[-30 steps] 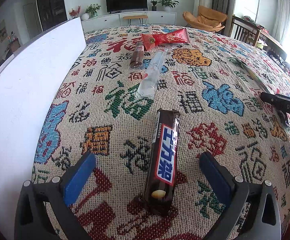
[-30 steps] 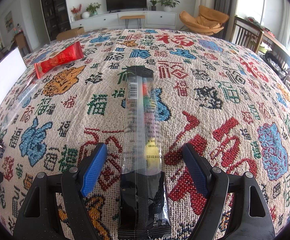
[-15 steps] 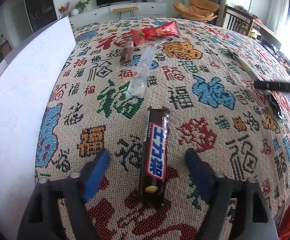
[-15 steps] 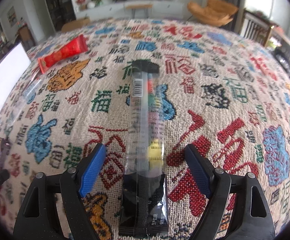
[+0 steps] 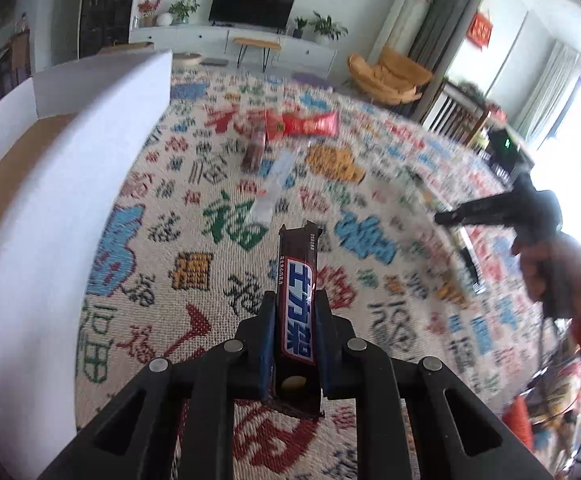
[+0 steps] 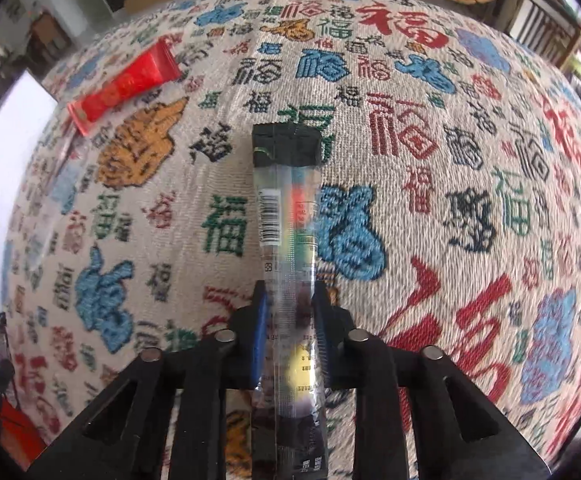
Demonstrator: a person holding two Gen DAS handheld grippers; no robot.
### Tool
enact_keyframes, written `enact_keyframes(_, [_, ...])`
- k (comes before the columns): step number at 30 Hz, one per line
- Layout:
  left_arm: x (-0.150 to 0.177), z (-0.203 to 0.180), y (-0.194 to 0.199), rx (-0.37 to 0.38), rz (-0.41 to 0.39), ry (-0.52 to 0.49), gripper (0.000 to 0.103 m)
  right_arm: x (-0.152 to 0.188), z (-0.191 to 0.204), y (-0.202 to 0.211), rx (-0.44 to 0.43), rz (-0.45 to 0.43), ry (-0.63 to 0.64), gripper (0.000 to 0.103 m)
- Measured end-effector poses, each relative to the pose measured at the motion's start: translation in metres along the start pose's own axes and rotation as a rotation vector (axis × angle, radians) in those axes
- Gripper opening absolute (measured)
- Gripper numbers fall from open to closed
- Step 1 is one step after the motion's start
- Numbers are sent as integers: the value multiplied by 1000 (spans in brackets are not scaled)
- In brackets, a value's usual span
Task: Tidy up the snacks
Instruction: 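Carry the chocolate bar with the left gripper into the white box while the right drops the tube packet there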
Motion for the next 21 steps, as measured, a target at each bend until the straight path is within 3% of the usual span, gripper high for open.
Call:
enact_keyframes(4, [-27, 15, 53, 44, -97, 84, 17, -10, 51, 40, -166, -90, -1, 14])
enact_keyframes(8, [-58, 59, 98, -5, -188, 146, 17, -31, 156, 88, -385, -159, 70, 14])
enact_keyframes(13, [-79, 159, 127, -217, -229, 220, 17, -35, 323, 122, -642, -156, 217, 14])
enact_keyframes(16, [-75, 219, 124, -396, -185, 246, 23, -32, 409, 119, -751, -143, 280, 15])
enact_keyframes(17, [-72, 234, 121, -442, -168, 255, 38, -29, 429, 117, -775, -151, 297, 21])
enact_keyframes(18, [-65, 251, 120, -491, -151, 273, 61, -28, 444, 113, -785, -161, 309, 29])
enact_keyframes(19, [-58, 264, 120, -526, -142, 295, 70, -27, 457, 108, -791, -165, 322, 60])
enact_keyframes(20, [-52, 270, 123, -534, -145, 311, 77, -27, 462, 102, -780, -175, 336, 71])
enact_keyframes(21, [-46, 273, 125, -532, -157, 324, 78, -26, 462, 99, -758, -199, 345, 71])
Point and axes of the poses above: each gripper's, at about its wrist camera, not at the fingertips, and y roughly against the way its jaws point, z to its left, x to its underside, the point moved 10 cm from there along -y, roughly the way its jaws point, and after that the axes turned 12 degrees about -x, right-handed, at the moved point
